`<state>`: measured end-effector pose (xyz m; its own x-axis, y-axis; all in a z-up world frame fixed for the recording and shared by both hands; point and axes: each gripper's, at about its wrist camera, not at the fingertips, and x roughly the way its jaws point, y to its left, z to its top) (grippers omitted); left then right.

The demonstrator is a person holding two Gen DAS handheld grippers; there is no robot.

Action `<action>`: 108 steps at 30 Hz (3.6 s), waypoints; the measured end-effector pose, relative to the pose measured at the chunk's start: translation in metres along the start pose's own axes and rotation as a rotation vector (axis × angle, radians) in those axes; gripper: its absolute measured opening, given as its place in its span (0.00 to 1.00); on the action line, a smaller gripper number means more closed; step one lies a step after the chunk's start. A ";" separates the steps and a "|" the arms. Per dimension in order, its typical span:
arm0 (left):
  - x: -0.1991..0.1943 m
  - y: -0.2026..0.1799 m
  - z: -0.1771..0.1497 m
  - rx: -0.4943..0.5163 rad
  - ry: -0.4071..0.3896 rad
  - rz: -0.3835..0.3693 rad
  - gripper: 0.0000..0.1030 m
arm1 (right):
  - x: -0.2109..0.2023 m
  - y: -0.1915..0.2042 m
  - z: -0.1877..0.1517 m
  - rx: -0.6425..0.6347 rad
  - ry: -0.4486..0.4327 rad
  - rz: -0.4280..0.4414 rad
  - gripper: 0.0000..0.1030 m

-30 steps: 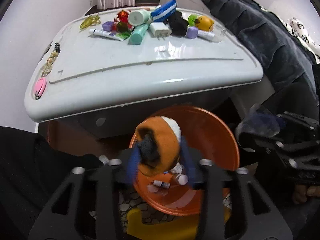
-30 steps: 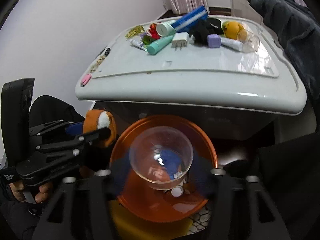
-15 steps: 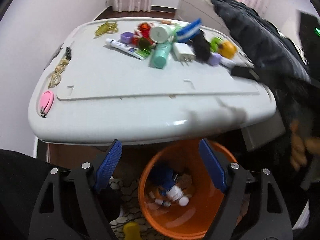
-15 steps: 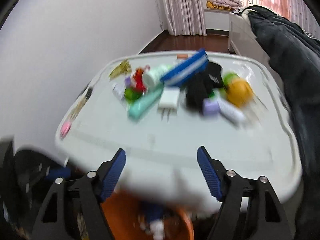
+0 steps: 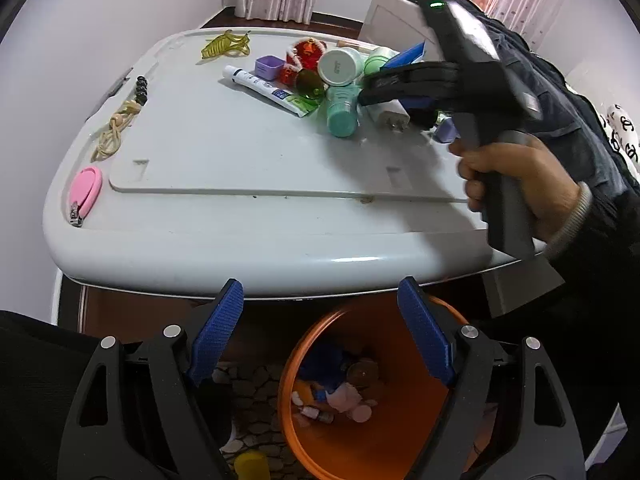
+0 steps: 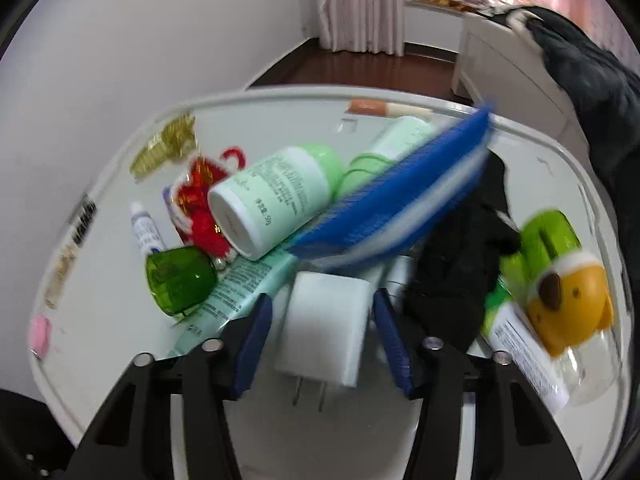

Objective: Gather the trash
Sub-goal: 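Grasp the white plug charger with the right tool while the left tool grasps the teal tube, then release the teal tube and white charger into the orange bucket, then grasp the lilac case with the right tool while the left tool grasps the green cup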

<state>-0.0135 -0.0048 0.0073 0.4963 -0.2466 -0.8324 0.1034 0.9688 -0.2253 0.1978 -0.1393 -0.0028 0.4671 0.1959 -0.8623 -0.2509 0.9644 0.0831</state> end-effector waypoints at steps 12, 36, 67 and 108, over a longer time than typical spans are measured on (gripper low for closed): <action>0.001 0.002 0.010 -0.031 -0.019 0.022 0.76 | -0.015 -0.014 -0.032 0.033 0.048 0.012 0.38; 0.122 -0.047 0.133 0.153 -0.057 0.107 0.29 | -0.063 -0.053 -0.104 0.025 -0.044 -0.061 0.38; -0.051 -0.056 -0.064 0.353 0.117 -0.041 0.29 | -0.185 -0.004 -0.225 0.054 -0.008 0.164 0.40; 0.053 -0.008 0.103 0.025 -0.100 0.158 0.72 | -0.123 -0.078 -0.084 0.281 -0.174 0.122 0.32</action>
<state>0.1005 -0.0226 0.0174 0.5911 -0.0890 -0.8017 0.0386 0.9959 -0.0821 0.0887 -0.2540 0.0553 0.5919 0.3165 -0.7412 -0.0821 0.9386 0.3352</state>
